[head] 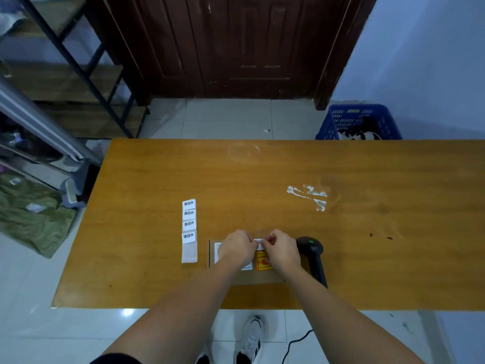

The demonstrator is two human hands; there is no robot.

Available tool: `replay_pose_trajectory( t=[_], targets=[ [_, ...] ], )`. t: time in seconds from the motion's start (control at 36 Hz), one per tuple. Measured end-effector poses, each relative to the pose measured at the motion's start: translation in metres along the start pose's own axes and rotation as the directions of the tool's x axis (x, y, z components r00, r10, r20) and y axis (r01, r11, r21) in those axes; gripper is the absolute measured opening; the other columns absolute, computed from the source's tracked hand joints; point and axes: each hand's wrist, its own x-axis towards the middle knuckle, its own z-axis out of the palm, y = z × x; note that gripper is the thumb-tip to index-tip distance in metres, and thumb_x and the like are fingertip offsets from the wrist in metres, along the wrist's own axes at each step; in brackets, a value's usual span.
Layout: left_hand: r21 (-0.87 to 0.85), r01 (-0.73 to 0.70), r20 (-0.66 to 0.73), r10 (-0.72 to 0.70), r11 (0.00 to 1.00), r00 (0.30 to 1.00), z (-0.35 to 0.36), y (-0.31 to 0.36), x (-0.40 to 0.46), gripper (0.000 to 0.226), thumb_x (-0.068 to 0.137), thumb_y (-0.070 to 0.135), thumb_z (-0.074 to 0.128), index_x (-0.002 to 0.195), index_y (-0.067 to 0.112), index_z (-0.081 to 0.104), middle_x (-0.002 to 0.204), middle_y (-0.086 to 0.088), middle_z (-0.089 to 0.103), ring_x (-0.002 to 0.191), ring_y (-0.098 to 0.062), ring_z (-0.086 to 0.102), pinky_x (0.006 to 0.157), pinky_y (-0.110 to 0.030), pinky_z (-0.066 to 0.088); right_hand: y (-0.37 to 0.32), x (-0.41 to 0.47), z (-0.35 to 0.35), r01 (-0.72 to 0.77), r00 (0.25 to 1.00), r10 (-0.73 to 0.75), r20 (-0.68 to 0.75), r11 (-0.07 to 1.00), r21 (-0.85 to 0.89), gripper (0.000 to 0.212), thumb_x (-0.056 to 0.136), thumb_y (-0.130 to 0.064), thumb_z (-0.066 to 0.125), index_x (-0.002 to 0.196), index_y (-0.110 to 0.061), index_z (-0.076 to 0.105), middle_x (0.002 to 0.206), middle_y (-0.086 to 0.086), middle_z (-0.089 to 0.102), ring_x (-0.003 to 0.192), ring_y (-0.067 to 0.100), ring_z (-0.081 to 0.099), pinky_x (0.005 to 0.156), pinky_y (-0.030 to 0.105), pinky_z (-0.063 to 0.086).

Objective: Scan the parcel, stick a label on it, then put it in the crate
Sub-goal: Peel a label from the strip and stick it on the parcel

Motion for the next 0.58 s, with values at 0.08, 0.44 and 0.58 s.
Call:
replay_pose_trajectory(
  t=[0.08, 0.44, 0.58],
  targets=[
    [0.008, 0.006, -0.024, -0.006, 1.000, 1.000, 0.0024, 0.0005, 0.0010, 0.028, 0.098, 0.039, 0.062, 0.074, 0.024, 0.064, 0.081, -0.001, 0.073, 0.075, -0.021, 0.070, 0.059, -0.031, 0.051, 0.0006, 0.0001, -0.0004, 0.027, 0.999, -0.027, -0.017, 0.999, -0.038, 0.011, 0.098, -0.033, 0.067, 0.092, -0.025, 0.064, 0.085, -0.007, 0.067, 0.076, 0.010, 0.066, 0.072, 0.034, 0.062],
    [0.003, -0.006, -0.071, 0.007, 1.000, 0.997, 0.0068, -0.0032, 0.0072, 0.035, 0.101, 0.049, 0.057, 0.075, 0.025, 0.056, 0.072, 0.005, 0.064, 0.065, -0.012, 0.061, 0.051, -0.028, 0.042, 0.0042, 0.0052, 0.0011, 0.024, 0.999, -0.026, -0.039, 0.999, -0.030, 0.023, 0.096, -0.045, 0.066, 0.100, -0.026, 0.054, 0.085, -0.005, 0.066, 0.073, 0.012, 0.067, 0.067, 0.034, 0.061],
    [0.015, -0.003, -0.079, 0.004, 1.000, 0.997, 0.0084, -0.0039, 0.0092, 0.026, 0.102, 0.046, 0.058, 0.094, 0.022, 0.060, 0.089, -0.002, 0.072, 0.080, -0.021, 0.068, 0.060, -0.033, 0.048, 0.0055, 0.0067, 0.0035, 0.049, 0.996, -0.056, -0.067, 0.994, -0.096, 0.016, 0.099, -0.040, 0.062, 0.099, -0.029, 0.051, 0.078, -0.007, 0.063, 0.066, 0.007, 0.061, 0.054, 0.027, 0.051]
  ],
)
